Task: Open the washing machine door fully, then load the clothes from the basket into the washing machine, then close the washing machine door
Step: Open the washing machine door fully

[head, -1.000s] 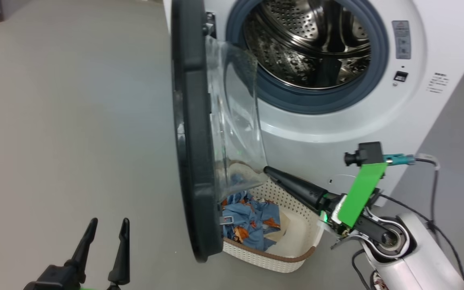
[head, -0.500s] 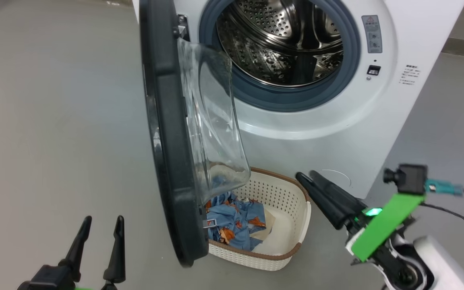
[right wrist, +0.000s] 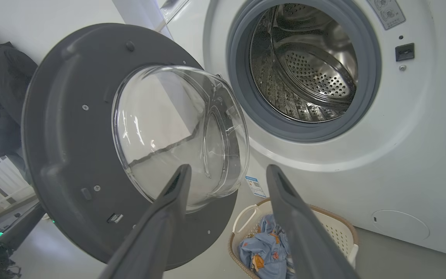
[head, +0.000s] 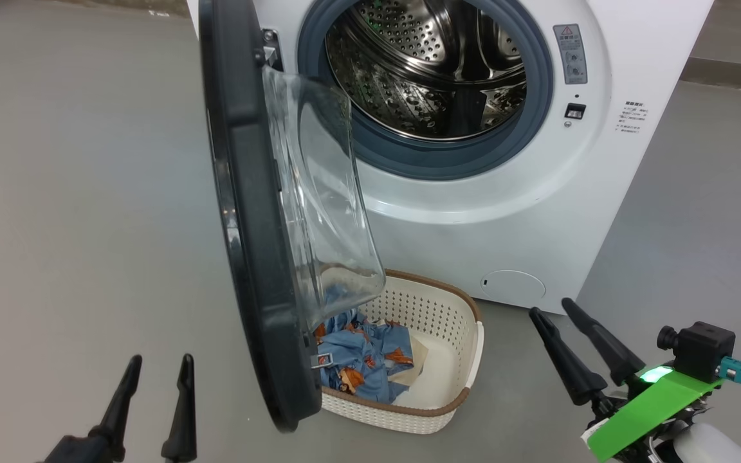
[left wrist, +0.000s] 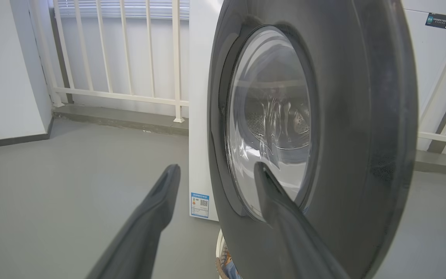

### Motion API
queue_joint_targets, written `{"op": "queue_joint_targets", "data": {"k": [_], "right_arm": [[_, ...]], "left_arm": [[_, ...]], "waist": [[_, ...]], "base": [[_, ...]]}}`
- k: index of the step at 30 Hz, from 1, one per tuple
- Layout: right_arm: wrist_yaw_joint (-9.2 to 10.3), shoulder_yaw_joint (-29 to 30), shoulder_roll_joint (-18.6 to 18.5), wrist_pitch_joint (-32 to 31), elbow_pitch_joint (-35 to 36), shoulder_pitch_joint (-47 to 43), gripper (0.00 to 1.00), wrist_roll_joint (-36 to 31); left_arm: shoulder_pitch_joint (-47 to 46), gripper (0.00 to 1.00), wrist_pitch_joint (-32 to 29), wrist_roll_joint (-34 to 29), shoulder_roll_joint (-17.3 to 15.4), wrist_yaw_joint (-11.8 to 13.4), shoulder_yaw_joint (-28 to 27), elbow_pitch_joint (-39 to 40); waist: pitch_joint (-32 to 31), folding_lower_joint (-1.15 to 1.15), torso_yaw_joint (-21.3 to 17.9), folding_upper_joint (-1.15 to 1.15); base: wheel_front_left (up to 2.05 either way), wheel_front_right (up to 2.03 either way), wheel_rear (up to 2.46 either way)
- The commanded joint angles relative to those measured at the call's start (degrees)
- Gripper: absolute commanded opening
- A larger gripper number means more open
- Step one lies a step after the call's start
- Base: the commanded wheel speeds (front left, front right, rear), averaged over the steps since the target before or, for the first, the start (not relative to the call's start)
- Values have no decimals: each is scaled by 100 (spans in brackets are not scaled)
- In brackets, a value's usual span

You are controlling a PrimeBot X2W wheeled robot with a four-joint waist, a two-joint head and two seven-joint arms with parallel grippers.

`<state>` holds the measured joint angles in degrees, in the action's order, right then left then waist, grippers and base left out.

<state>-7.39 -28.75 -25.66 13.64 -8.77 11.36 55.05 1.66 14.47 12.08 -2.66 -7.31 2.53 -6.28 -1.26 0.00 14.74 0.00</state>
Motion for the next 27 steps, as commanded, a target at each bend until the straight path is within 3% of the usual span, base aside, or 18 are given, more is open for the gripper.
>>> {"op": "queue_joint_targets", "data": {"k": [1, 7, 14, 27], "right_arm": [[-10, 50, -62, 102, 10, -64, 100, -281], [-10, 807, 407, 133, -43, -298, 100, -1130], [-10, 1198, 619, 135, -3, -565, 100, -2111], [-10, 1418, 763, 135, -63, -687, 100, -2542]], "left_arm": [[-55, 100, 53, -62, -38, -18, -205, 165], [3, 100, 53, -62, -32, -18, -266, 216], [30, 100, 53, -65, -28, -18, -276, 202], [41, 100, 53, -129, -38, -18, -295, 223]], "waist": [[-7, 0, -12, 0], [-16, 0, -63, 0], [-68, 0, -73, 0], [-75, 0, -39, 0]], "base": [[0, 0, 0], [0, 0, 0], [0, 0, 0], [0, 0, 0]]}}
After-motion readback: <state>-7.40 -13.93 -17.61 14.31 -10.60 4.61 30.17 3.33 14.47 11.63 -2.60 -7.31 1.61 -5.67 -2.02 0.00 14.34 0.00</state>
